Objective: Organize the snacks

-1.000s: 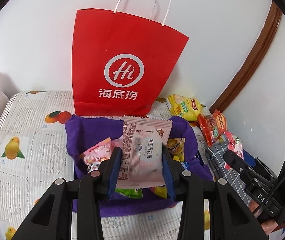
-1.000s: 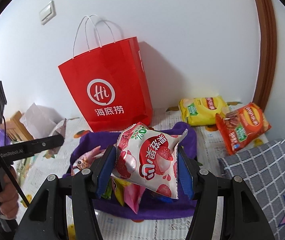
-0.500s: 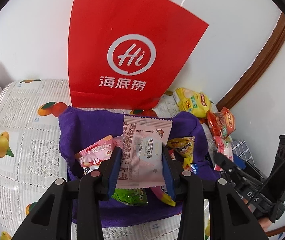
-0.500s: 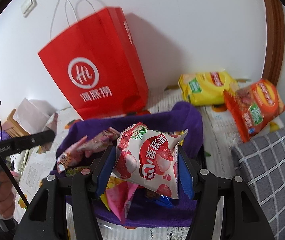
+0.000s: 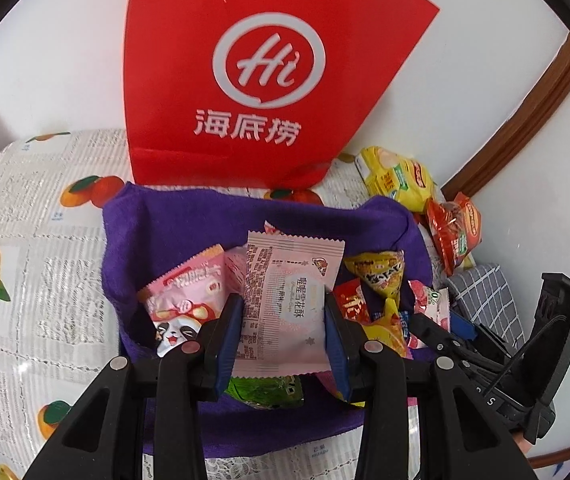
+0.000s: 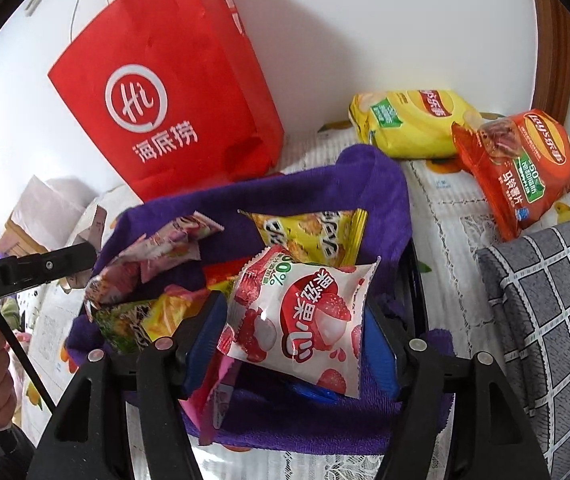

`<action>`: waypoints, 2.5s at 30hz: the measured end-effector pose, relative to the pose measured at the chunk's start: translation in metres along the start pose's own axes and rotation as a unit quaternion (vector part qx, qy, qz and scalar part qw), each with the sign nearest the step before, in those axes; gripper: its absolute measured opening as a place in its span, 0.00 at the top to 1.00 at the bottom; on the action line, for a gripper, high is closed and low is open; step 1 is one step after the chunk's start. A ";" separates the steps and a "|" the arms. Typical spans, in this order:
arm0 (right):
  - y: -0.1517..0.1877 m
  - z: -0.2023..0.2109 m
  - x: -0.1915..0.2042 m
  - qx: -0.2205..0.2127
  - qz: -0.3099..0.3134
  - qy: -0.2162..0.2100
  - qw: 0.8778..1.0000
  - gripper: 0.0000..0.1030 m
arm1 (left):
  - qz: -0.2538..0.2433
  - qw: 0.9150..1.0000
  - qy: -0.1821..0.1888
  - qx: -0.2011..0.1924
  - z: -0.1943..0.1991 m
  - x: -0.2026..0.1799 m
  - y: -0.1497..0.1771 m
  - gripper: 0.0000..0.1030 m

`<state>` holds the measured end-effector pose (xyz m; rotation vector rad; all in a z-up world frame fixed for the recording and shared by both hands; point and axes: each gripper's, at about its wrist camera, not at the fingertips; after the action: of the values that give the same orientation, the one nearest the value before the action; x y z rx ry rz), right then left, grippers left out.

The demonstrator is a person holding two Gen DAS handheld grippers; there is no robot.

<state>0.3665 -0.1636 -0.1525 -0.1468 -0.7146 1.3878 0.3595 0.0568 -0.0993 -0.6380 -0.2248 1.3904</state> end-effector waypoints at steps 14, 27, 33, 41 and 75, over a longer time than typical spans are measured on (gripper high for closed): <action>0.004 0.010 0.005 -0.023 0.004 -0.029 0.999 0.17 | -0.005 0.999 -0.013 0.037 -0.020 -0.001 0.006 0.63; 0.003 0.025 0.008 -0.036 -0.007 -0.060 0.998 0.16 | -0.007 0.999 0.001 0.037 -0.017 -0.003 0.003 0.62; 0.005 0.036 0.013 -0.043 -0.012 -0.044 0.998 0.16 | -0.016 0.999 -0.005 0.030 -0.007 -0.008 0.001 0.52; 0.024 0.070 0.026 -0.055 0.010 -0.009 0.998 0.16 | -0.010 1.000 -0.001 0.024 0.017 -0.015 0.002 0.52; 0.180 0.266 0.029 -0.142 0.003 0.097 0.985 0.00 | -0.102 0.984 -0.099 -0.107 0.202 -0.130 0.169 0.20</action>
<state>0.0724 -0.1813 -0.0228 -0.5024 -0.7449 1.2524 0.0896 -0.0027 0.0021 -0.6335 -0.5896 1.2408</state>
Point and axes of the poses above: each gripper's, at about its wrist camera, not at the fingertips, and z roughly against the way its jaws point, x to its left, y to its underside, and after that the axes turned 13 degrees about -z, right-handed
